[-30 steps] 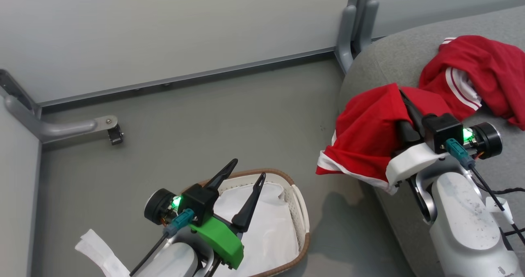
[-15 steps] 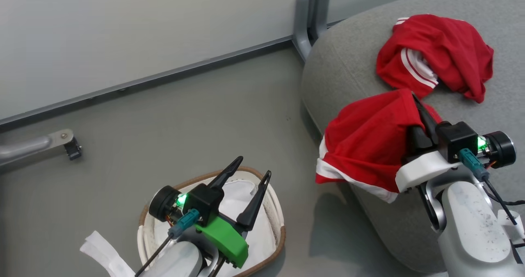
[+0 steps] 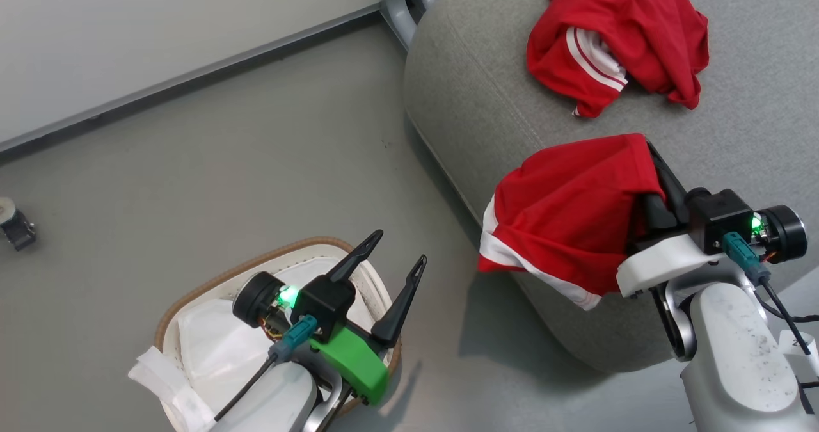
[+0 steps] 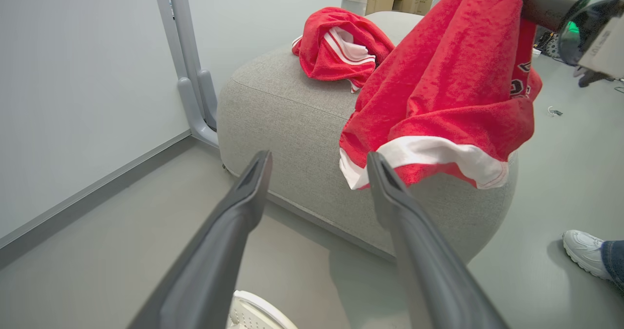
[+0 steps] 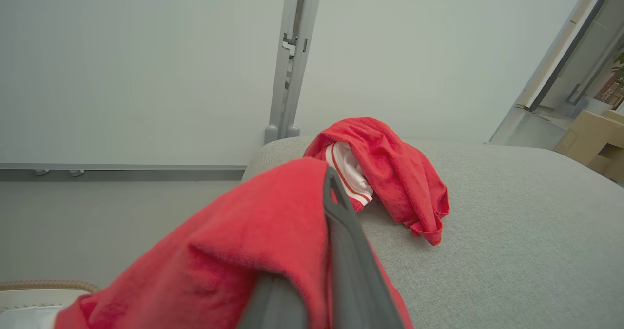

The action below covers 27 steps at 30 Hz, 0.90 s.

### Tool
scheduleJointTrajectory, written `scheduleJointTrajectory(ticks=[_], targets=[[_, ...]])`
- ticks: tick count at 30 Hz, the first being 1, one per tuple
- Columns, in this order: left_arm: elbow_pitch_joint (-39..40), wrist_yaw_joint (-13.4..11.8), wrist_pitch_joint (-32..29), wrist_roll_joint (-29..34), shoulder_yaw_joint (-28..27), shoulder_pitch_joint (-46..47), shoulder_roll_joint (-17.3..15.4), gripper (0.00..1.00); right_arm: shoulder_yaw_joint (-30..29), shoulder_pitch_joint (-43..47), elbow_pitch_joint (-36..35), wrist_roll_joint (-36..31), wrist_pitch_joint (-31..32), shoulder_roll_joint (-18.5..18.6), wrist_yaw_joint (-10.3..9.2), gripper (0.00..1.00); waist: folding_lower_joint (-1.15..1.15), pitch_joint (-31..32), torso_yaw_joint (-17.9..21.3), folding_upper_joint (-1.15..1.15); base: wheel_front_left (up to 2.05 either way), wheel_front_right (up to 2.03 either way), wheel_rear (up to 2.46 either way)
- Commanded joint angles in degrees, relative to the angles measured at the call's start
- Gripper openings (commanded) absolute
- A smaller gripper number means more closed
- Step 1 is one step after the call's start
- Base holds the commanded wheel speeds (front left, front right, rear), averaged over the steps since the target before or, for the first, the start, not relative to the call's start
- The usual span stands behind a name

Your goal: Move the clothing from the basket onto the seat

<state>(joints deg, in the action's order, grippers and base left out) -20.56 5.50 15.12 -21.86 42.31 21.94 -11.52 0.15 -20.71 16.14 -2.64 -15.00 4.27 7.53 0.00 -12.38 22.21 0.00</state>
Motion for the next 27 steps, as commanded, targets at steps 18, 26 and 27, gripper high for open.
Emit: scheduleJointTrajectory(ticks=[18, 26, 27], targets=[[2.86, 0.28, 0.04, 3.79, -0.31, 3.97, 0.05, 1.00, -5.63, -20.06, 3.06, -4.17, -0.28, 11.05, -0.08, 0.00, 0.00, -9.90, -7.03, 0.00, 0.00, 0.00, 0.00], [3.31, -0.36, -0.12, 5.48, 0.12, 5.67, -0.75, 1.00, -10.52, -37.32, 9.05, -6.12, 1.45, 23.37, -0.08, 0.00, 0.00, -14.81, -12.85, 0.00, 0.00, 0.00, 0.00], [3.46, -0.51, -0.19, 5.68, 0.17, 5.84, -0.88, 1.00, -11.07, -38.80, 9.71, -6.66, 1.76, 24.41, -0.08, 0.00, 0.00, -15.49, -13.48, 0.00, 0.00, 0.00, 0.00]])
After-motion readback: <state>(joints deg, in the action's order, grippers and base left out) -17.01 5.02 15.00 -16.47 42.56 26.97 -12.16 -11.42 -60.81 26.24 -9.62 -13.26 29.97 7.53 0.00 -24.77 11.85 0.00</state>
